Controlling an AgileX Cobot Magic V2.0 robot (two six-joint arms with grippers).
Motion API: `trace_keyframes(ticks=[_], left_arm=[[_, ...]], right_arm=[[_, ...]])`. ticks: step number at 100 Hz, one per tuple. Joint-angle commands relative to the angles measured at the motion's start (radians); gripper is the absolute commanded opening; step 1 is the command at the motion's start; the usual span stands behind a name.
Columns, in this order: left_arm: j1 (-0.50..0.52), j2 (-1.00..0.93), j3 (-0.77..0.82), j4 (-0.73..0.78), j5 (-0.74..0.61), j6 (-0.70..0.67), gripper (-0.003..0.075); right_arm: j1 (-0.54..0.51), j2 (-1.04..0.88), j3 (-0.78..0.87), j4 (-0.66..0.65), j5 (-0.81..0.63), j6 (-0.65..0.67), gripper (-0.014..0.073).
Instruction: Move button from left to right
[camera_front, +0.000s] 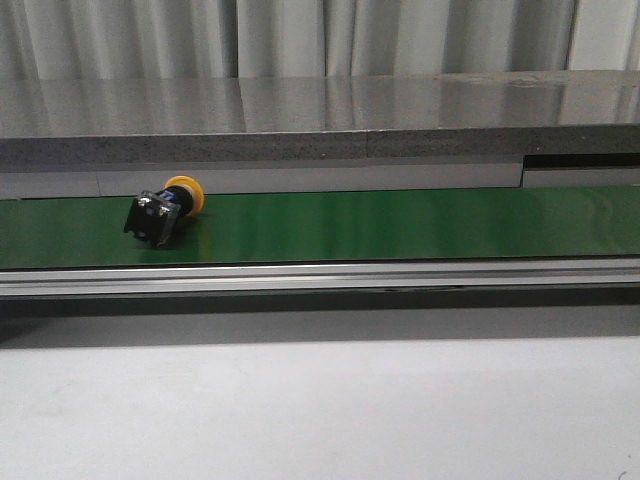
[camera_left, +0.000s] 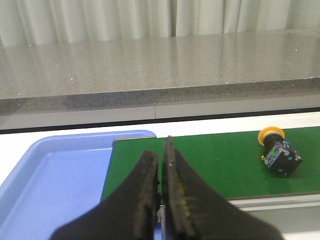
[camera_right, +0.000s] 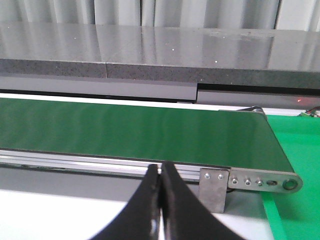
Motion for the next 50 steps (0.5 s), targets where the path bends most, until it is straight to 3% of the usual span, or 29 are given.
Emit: trace_keyframes(ticks=[1, 25, 50], left_arm=[[-0.007, 0.01, -0.027, -0.015, -0.081, -0.002, -0.002], [-0.007, 0.01, -0.027, -0.015, -0.081, -0.002, -0.002], [-0.007, 0.01, -0.027, -0.015, -0.081, -0.002, -0.002]], right_arm=[[0.0, -0.013, -0.018, -0.012, -0.123, 0.0, -0.0067], [0.0, -0.013, -0.126, -0.012, -0.082, 0.0, -0.0067], [0.0, 0.097, -0.373, -0.011, 0.229, 0.0, -0.0067]])
